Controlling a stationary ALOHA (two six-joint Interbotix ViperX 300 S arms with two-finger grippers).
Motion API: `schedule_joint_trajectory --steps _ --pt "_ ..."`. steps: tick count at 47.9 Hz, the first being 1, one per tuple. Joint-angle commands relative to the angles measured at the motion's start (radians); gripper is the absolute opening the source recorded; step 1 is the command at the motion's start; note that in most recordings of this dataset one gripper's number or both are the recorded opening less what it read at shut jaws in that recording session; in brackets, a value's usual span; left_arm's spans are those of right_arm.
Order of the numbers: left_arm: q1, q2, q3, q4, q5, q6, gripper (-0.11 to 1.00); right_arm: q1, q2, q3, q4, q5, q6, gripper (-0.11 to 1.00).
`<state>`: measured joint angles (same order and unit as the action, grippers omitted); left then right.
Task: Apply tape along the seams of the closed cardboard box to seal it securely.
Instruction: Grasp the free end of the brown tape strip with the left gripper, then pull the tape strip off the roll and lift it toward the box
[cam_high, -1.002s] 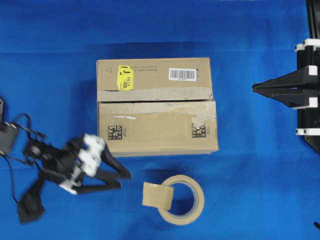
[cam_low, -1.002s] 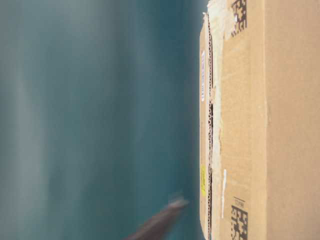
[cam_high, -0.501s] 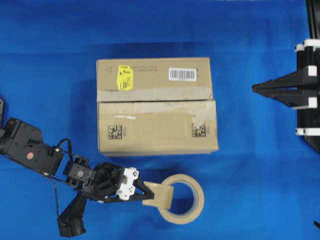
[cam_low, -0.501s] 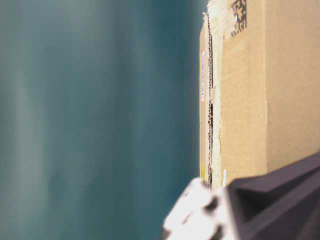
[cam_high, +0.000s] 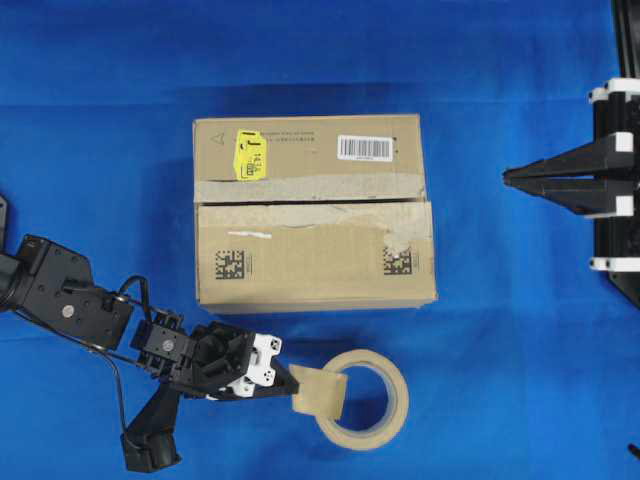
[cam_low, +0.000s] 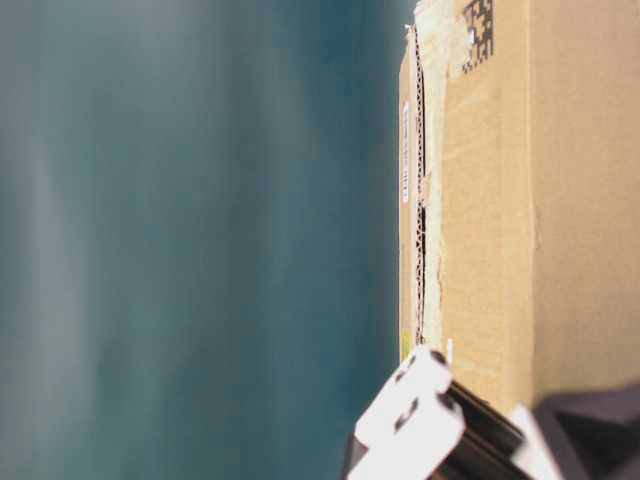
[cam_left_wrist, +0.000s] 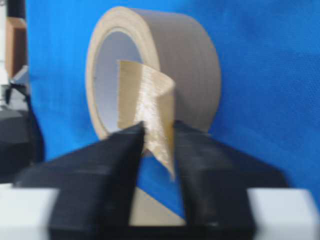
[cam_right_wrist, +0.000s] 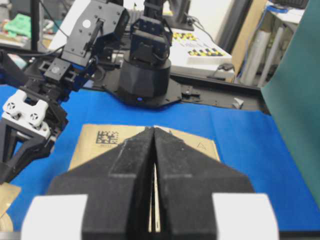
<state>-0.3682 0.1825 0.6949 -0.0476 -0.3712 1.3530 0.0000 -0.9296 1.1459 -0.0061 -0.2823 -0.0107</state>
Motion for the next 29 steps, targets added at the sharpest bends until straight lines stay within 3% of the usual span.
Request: schedule_joint_trajectory --steps 1,5,29 --pt "0.005 -0.043 -0.011 -0.003 0.028 -0.005 0.10 -0.002 0.006 -0.029 -0.003 -0.003 -0.002 -0.01" --pt "0.005 -0.055 -0.011 -0.005 0.043 -0.005 0.00 -0.002 0.006 -0.029 -0.003 -0.005 -0.002 -0.01" --pt "0.021 -0.170 -0.055 -0.003 0.064 -0.002 0.00 -0.002 0.014 -0.035 -0.003 -0.003 -0.002 -0.01"
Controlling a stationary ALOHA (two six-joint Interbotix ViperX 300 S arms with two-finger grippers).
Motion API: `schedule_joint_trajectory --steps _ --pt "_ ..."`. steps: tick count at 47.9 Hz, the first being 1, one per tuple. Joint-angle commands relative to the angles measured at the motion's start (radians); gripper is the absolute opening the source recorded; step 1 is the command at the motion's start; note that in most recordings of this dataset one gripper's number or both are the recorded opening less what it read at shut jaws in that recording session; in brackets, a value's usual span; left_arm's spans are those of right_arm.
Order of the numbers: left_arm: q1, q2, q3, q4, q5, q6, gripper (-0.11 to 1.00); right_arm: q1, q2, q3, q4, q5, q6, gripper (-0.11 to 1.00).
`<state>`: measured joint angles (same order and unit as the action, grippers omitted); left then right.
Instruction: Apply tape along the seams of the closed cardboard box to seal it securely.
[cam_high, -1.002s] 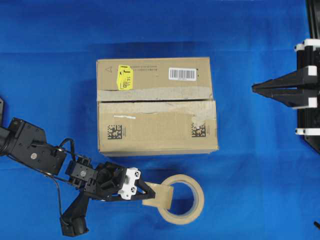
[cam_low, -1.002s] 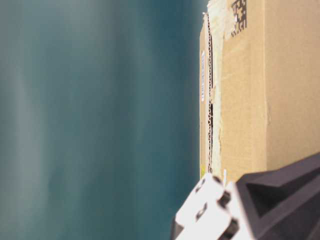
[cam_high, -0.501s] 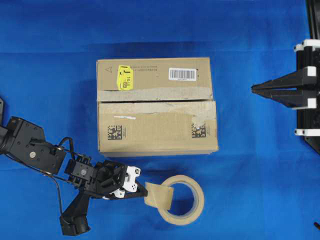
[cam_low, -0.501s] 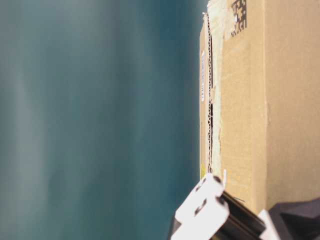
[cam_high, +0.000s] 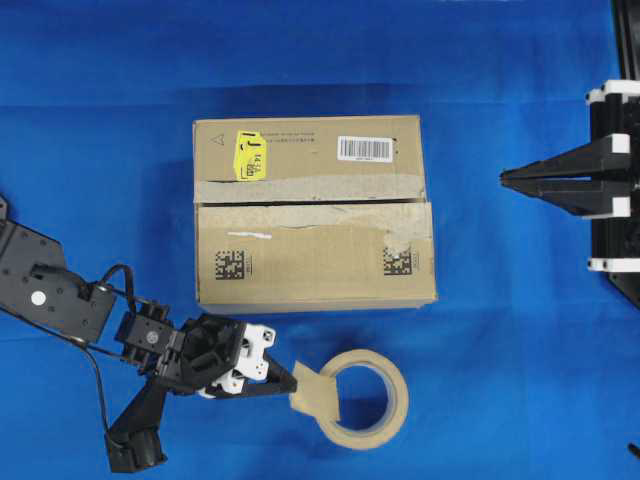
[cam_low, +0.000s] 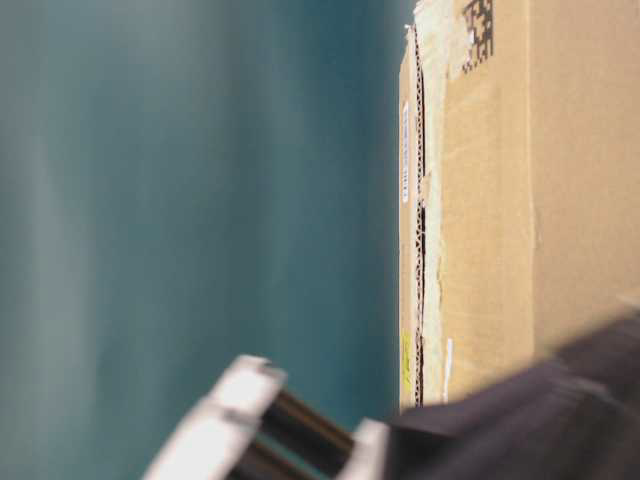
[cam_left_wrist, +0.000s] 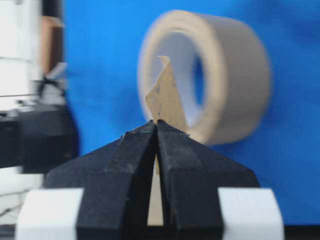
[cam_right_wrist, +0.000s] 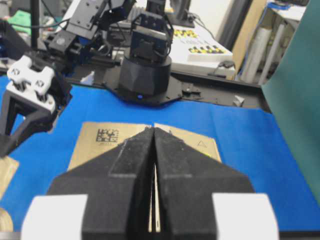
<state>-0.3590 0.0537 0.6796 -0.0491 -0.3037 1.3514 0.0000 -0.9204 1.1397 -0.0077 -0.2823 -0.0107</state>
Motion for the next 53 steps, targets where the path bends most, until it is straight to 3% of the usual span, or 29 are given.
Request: schedule_joint_trajectory --steps 1,20,34,43,53 --pt "0.018 -0.046 -0.048 0.002 -0.003 0.002 0.00 -0.002 0.005 -0.029 -0.002 -0.003 -0.002 -0.01" --pt "0.066 -0.037 -0.167 0.012 -0.015 0.057 0.00 -0.002 0.009 -0.029 -0.002 0.015 -0.002 -0.01" --pt "0.199 -0.115 -0.133 0.012 -0.009 0.138 0.00 -0.002 0.018 -0.029 -0.002 0.018 -0.002 -0.01" --pt "0.322 -0.147 -0.086 0.015 -0.009 0.146 0.00 -0.002 0.040 -0.029 -0.002 0.018 -0.002 -0.01" --pt "0.383 -0.172 -0.052 0.018 -0.005 0.175 0.00 0.000 0.052 -0.029 -0.002 0.017 -0.006 -0.01"
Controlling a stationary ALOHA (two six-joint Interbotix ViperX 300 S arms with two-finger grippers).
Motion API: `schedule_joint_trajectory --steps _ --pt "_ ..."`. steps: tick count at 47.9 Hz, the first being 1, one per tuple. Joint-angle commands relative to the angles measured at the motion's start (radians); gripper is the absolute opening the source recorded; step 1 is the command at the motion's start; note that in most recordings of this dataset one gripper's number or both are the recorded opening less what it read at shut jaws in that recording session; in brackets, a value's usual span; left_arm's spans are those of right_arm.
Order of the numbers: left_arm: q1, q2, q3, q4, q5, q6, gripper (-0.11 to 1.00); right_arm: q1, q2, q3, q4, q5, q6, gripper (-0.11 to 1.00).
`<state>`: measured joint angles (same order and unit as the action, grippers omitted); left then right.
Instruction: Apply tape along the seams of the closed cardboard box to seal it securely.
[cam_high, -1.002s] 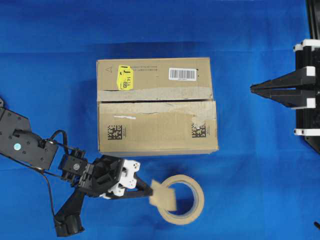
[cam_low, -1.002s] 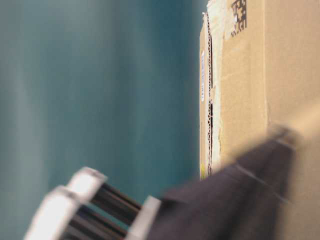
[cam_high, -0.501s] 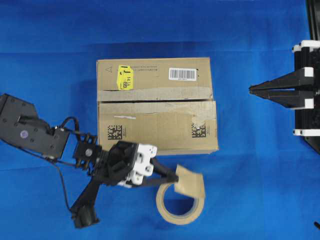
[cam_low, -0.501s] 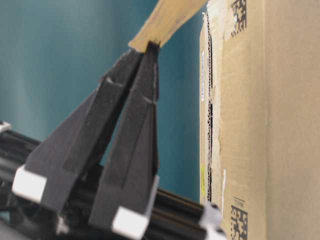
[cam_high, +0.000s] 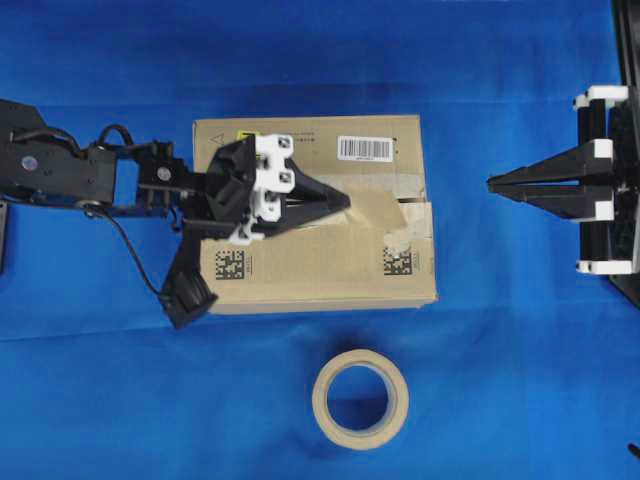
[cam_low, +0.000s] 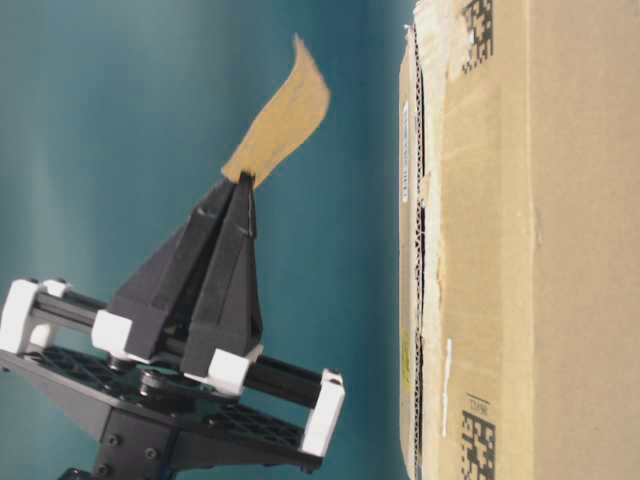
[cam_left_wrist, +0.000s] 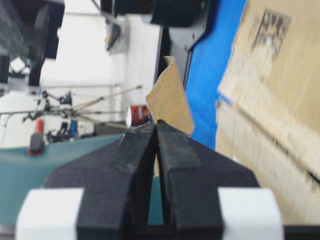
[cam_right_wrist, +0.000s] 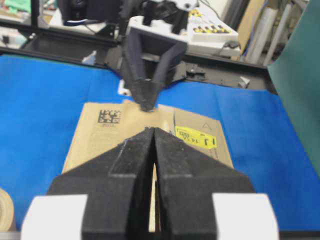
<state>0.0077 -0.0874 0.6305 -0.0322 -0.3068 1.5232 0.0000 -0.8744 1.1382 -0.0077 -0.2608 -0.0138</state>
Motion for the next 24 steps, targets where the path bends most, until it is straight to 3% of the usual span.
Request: schedule_joint_trajectory --steps 1,13,24 --pt "0.018 -0.031 -0.002 0.002 0.000 0.005 0.00 -0.002 0.006 -0.028 -0.002 -0.005 -0.003 -0.01" --pt "0.025 -0.032 0.021 0.002 0.011 0.003 0.00 -0.002 0.008 -0.028 -0.006 -0.003 -0.003 -0.01" --pt "0.026 -0.040 0.057 0.002 0.098 -0.008 0.00 -0.002 0.018 -0.028 -0.006 -0.008 -0.003 -0.01"
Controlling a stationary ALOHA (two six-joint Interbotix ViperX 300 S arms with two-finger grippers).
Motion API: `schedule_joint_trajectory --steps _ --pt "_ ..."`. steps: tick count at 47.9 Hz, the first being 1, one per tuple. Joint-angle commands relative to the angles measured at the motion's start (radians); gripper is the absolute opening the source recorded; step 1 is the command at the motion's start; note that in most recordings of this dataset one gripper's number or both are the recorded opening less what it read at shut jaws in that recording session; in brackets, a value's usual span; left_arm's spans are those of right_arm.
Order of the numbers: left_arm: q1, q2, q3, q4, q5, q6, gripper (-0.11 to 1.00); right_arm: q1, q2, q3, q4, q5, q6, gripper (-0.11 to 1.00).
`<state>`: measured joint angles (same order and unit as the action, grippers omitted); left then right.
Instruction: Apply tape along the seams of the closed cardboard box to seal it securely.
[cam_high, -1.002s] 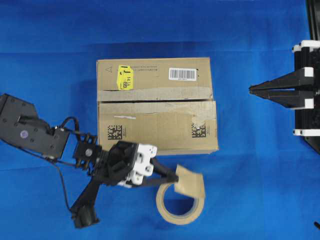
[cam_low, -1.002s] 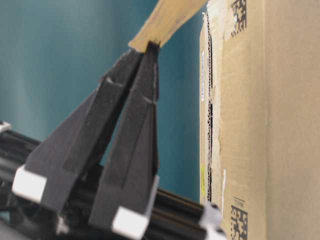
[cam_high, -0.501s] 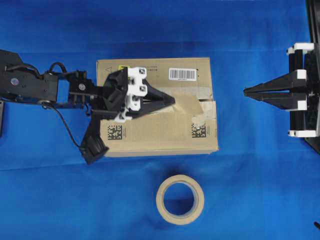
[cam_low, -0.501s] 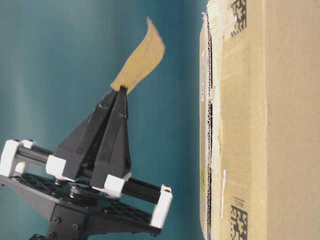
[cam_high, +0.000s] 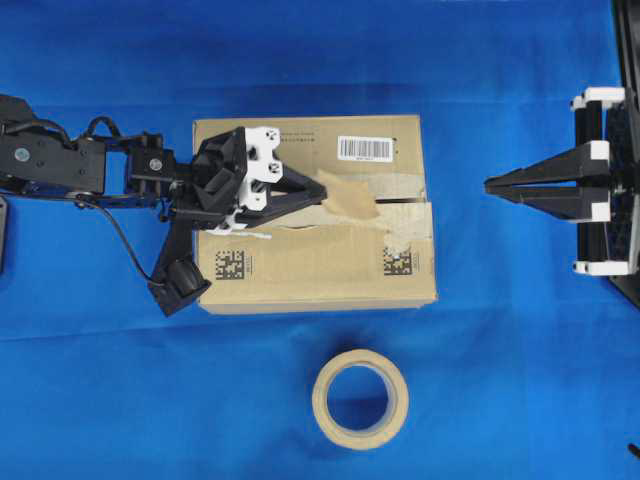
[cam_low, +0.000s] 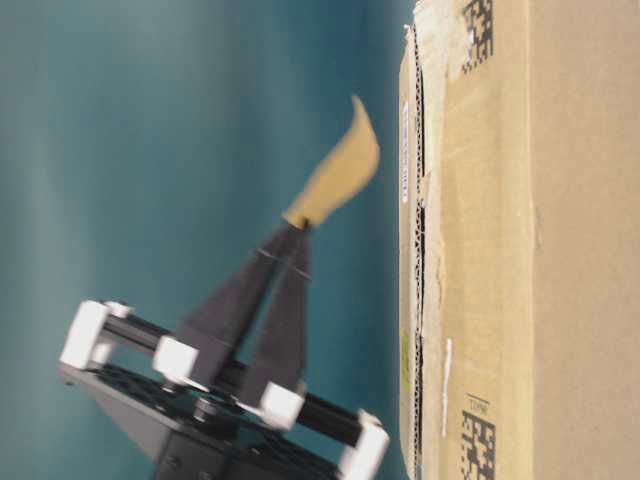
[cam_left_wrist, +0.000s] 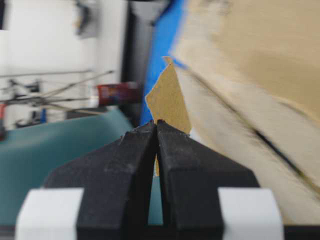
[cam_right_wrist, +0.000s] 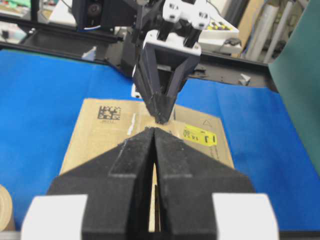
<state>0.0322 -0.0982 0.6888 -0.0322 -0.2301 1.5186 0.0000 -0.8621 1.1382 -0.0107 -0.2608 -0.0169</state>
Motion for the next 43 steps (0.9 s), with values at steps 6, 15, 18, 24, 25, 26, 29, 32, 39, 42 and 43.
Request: schedule_joint_trajectory --steps 6,15,18,24,25,26,29,32,39,42,43 --pt "0.015 -0.034 0.017 0.000 0.058 -0.003 0.00 -0.002 0.023 -0.026 -0.003 -0.017 0.000 -0.01" --pt "0.017 -0.031 0.037 0.002 0.104 0.011 0.00 -0.002 0.052 -0.028 -0.002 -0.038 0.000 -0.01" --pt "0.018 -0.031 0.038 0.002 0.123 0.015 0.00 -0.002 0.060 -0.031 -0.002 -0.041 0.000 -0.01" --pt "0.018 -0.031 0.038 0.002 0.140 0.015 0.00 -0.002 0.071 -0.034 -0.002 -0.048 -0.002 -0.01" --pt "0.018 -0.031 0.037 0.002 0.140 0.015 0.00 -0.002 0.071 -0.035 -0.002 -0.049 -0.002 -0.01" --pt "0.018 -0.031 0.037 0.002 0.140 0.015 0.00 -0.002 0.074 -0.035 -0.003 -0.049 -0.002 -0.01" --pt "0.018 -0.031 0.037 0.002 0.141 0.017 0.00 -0.002 0.080 -0.038 -0.002 -0.052 -0.002 -0.01" --pt "0.018 -0.029 0.037 0.000 0.140 0.017 0.00 -0.002 0.087 -0.041 -0.003 -0.057 0.002 -0.01" --pt "0.018 -0.028 0.034 0.002 0.141 0.015 0.00 -0.002 0.124 -0.066 0.002 -0.072 0.021 -0.01" --pt "0.018 -0.026 0.032 0.002 0.141 0.015 0.00 -0.002 0.153 -0.084 0.006 -0.069 0.023 -0.01" --pt "0.018 -0.028 0.032 0.002 0.141 0.015 0.00 -0.002 0.163 -0.092 0.008 -0.069 0.025 -0.01"
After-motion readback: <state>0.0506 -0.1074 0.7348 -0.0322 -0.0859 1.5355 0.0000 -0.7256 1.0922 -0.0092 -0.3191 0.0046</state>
